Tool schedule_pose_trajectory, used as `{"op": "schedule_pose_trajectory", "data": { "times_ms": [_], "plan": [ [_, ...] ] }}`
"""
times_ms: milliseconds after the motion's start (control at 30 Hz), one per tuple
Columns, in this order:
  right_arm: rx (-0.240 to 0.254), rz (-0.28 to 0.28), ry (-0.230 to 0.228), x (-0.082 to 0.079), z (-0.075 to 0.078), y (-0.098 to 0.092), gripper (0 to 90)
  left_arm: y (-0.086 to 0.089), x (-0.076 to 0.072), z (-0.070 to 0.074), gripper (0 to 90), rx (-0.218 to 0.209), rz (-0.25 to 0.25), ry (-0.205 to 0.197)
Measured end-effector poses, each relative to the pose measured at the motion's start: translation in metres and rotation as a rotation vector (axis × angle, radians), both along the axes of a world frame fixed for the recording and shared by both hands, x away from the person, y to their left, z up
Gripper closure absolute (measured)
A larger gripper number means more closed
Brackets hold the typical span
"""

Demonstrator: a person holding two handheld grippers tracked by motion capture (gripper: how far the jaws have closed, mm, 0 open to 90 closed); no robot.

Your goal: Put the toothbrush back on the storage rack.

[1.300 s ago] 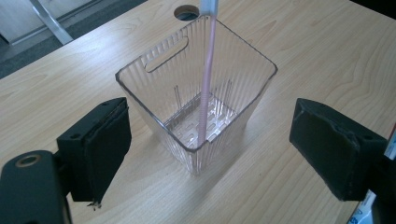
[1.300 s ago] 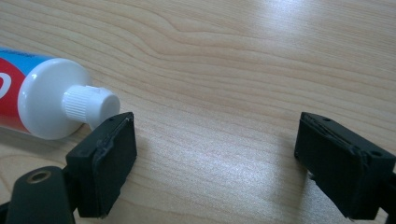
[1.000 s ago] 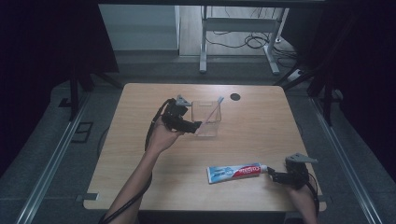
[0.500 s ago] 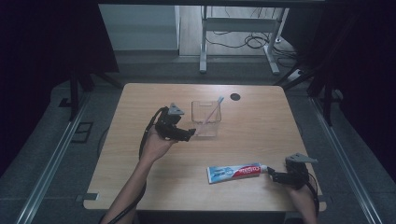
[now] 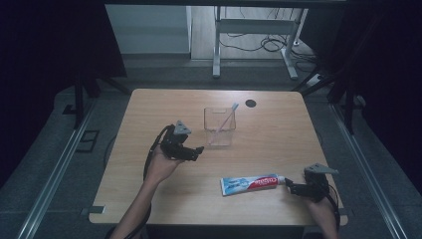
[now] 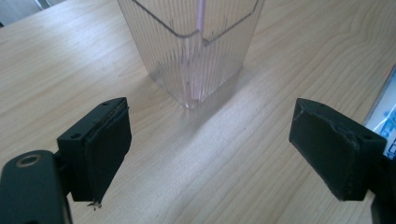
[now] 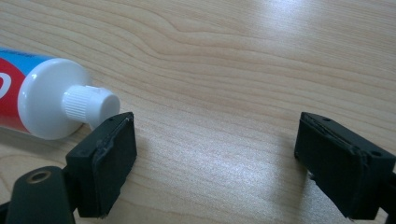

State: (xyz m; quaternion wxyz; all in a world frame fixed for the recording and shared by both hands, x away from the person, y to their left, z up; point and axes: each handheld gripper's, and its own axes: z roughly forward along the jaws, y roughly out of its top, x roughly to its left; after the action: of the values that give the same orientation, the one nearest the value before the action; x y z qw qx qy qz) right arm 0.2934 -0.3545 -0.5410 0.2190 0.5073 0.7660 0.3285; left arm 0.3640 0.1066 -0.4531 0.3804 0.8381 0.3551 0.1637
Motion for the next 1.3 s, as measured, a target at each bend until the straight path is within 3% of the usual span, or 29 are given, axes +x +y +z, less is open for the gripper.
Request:
{"op": "schedule_pose_trajectory", "data": {
  "times_ms": [533, 1300],
  "plan": [
    [0.001, -0.002, 0.000, 0.000, 0.000, 0.000, 12.8, 0.012, -0.020, -0.030, 13.4, 0.005, -0.005, 0.019],
    [0.001, -0.007, 0.000, 0.000, 0.000, 0.002, 12.8, 0.013, -0.049, -0.065, 13.5, 0.017, -0.007, 0.045]
  ]
}}
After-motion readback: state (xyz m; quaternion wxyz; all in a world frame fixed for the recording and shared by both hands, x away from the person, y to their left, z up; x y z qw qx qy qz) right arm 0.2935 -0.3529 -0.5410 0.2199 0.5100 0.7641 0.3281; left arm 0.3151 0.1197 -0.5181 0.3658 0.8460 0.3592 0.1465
